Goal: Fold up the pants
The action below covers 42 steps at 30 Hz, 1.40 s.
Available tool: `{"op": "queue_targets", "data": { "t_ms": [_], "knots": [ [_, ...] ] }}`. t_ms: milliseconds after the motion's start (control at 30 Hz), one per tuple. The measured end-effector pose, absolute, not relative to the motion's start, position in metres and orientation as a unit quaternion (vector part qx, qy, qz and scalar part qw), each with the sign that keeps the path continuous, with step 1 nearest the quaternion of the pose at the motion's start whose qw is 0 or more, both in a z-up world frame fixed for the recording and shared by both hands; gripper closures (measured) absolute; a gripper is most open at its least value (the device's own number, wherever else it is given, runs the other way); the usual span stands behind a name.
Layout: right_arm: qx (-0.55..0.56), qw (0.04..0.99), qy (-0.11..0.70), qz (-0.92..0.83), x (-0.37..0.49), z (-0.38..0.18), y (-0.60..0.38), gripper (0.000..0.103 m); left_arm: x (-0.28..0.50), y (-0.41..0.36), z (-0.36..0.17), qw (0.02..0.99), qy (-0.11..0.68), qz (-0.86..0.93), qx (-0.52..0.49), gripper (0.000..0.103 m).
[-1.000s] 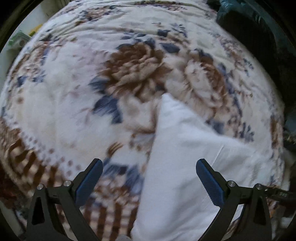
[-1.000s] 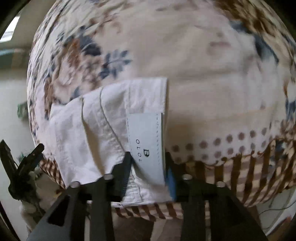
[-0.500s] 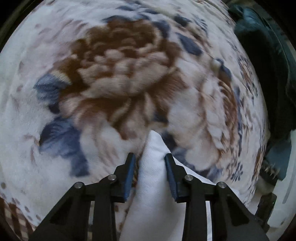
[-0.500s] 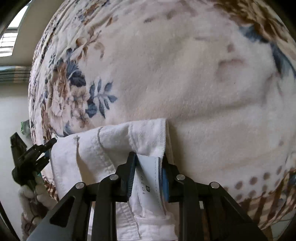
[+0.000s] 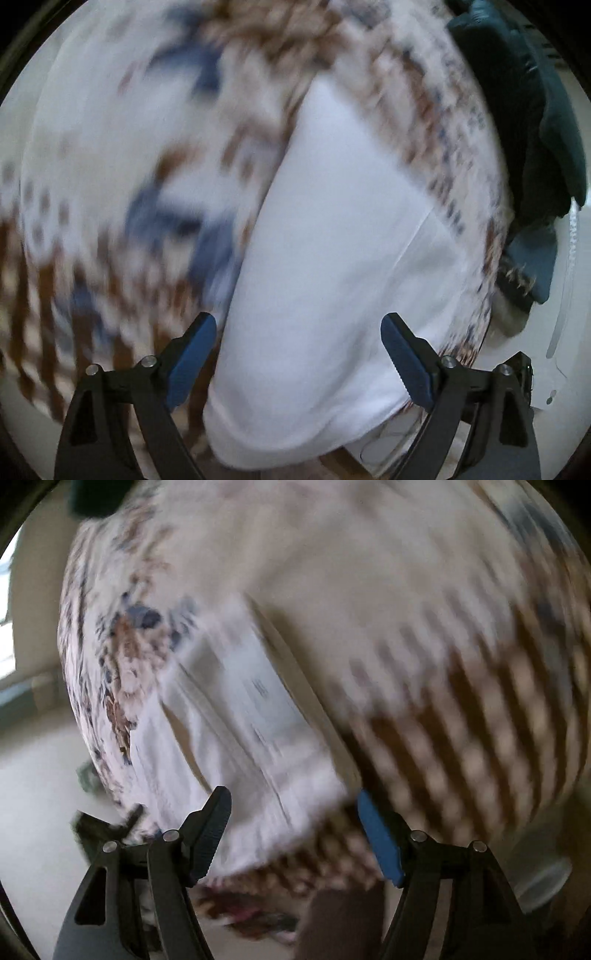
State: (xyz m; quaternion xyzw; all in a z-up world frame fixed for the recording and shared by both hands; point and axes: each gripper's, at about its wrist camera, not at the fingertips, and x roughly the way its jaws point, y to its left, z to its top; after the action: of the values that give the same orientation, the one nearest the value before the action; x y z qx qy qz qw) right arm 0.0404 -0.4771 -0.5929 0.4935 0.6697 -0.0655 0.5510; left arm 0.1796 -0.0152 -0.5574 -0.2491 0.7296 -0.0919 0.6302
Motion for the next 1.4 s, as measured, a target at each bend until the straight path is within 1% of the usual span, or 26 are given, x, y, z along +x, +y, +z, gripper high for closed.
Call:
{"op": "queue_targets", "data": {
  "t_ms": [67, 100, 133, 233, 267, 300, 367, 400, 467, 533, 567, 600, 700, 767, 800, 833, 867, 933, 967, 1000, 1133, 1167, 1200, 1233, 1267, 1400],
  "knots": [
    [0.53, 0.527, 0.661, -0.06, 0.021, -0.605, -0.468, 0.03, 0.167, -0.017, -0.563, 0.628, 0.736, -0.087, -0.239, 0.014],
    [0.551, 0.514, 0.656, -0.049, 0.016, -0.615, -0.459, 0.03, 0.162, -0.017, -0.563, 0.636, 0.73, -0.092, -0.234, 0.023],
    [0.567, 0.504, 0.65, -0.04, 0.013, -0.621, -0.453, 0.03, 0.159, -0.017, -0.56, 0.642, 0.723, -0.101, -0.233, 0.041],
    [0.619, 0.487, 0.616, -0.017, 0.012, -0.647, -0.435, 0.03, 0.157, -0.023, -0.556, 0.662, 0.712, -0.115, -0.204, 0.05],
    [0.622, 0.497, 0.605, -0.017, 0.017, -0.654, -0.429, 0.037, 0.157, -0.023, -0.556, 0.665, 0.711, -0.114, -0.199, 0.052],
    [0.598, 0.517, 0.611, -0.036, 0.02, -0.654, -0.429, 0.063, 0.158, -0.022, -0.558, 0.665, 0.711, -0.113, -0.196, 0.053],
    [0.554, 0.555, 0.619, -0.048, 0.023, -0.645, -0.423, 0.072, 0.162, -0.018, -0.565, 0.658, 0.717, -0.113, -0.201, 0.053],
    [0.526, 0.57, 0.63, -0.043, 0.024, -0.64, -0.417, 0.072, 0.163, -0.014, -0.569, 0.654, 0.719, -0.113, -0.206, 0.053],
    [0.489, 0.579, 0.652, -0.018, 0.029, -0.638, -0.407, 0.072, 0.165, -0.007, -0.575, 0.642, 0.726, -0.129, -0.212, 0.049],
    [0.498, 0.569, 0.654, 0.003, 0.033, -0.645, -0.407, 0.057, 0.167, -0.006, -0.578, 0.633, 0.727, -0.136, -0.231, 0.038],
    [0.513, 0.554, 0.656, 0.02, 0.036, -0.655, -0.407, 0.04, 0.167, -0.005, -0.58, 0.63, 0.725, -0.135, -0.245, 0.035],
    [0.526, 0.548, 0.649, 0.031, 0.039, -0.662, -0.406, 0.029, 0.167, -0.005, -0.582, 0.628, 0.722, -0.134, -0.258, 0.03],
    [0.534, 0.543, 0.646, 0.049, 0.046, -0.679, -0.398, 0.019, 0.168, -0.012, -0.592, 0.623, 0.716, -0.138, -0.283, 0.027],
    [0.54, 0.542, 0.641, 0.056, 0.049, -0.681, -0.394, 0.017, 0.169, -0.02, -0.592, 0.633, 0.713, -0.137, -0.27, 0.026],
    [0.539, 0.544, 0.64, 0.064, 0.05, -0.679, -0.39, 0.02, 0.167, -0.022, -0.588, 0.639, 0.71, -0.136, -0.261, 0.027],
    [0.546, 0.542, 0.634, 0.078, 0.05, -0.676, -0.388, 0.029, 0.167, -0.024, -0.582, 0.646, 0.705, -0.139, -0.259, 0.032],
    [0.562, 0.538, 0.62, 0.097, 0.048, -0.668, -0.384, 0.031, 0.165, -0.023, -0.575, 0.651, 0.697, -0.145, -0.262, 0.036],
    [0.553, 0.551, 0.612, 0.126, 0.048, -0.656, -0.38, 0.032, 0.162, -0.02, -0.567, 0.657, 0.69, -0.152, -0.261, 0.051],
    [0.53, 0.562, 0.622, 0.13, 0.048, -0.653, -0.376, 0.032, 0.16, -0.018, -0.566, 0.658, 0.689, -0.154, -0.262, 0.053],
    [0.52, 0.563, 0.63, 0.121, 0.048, -0.656, -0.374, 0.029, 0.159, -0.016, -0.565, 0.657, 0.688, -0.156, -0.265, 0.056],
    [0.555, 0.534, 0.629, 0.104, 0.051, -0.686, -0.364, 0.026, 0.16, -0.011, -0.561, 0.656, 0.684, -0.154, -0.277, 0.063],
    [0.557, 0.537, 0.623, 0.112, 0.055, -0.684, -0.359, 0.031, 0.161, -0.011, -0.557, 0.659, 0.681, -0.157, -0.277, 0.065],
    [0.56, 0.54, 0.618, 0.115, 0.056, -0.68, -0.358, 0.042, 0.162, -0.011, -0.552, 0.662, 0.678, -0.16, -0.277, 0.068],
    [0.566, 0.541, 0.611, 0.114, 0.056, -0.677, -0.357, 0.048, 0.164, -0.013, -0.543, 0.668, 0.672, -0.164, -0.275, 0.071],
    [0.574, 0.541, 0.605, 0.11, 0.054, -0.67, -0.356, 0.059, 0.166, -0.012, -0.537, 0.672, 0.668, -0.168, -0.273, 0.072],
    [0.569, 0.564, 0.588, 0.112, 0.06, -0.631, -0.35, 0.066, 0.186, -0.019, -0.49, 0.697, 0.634, -0.187, -0.279, 0.075]
  ]
}}
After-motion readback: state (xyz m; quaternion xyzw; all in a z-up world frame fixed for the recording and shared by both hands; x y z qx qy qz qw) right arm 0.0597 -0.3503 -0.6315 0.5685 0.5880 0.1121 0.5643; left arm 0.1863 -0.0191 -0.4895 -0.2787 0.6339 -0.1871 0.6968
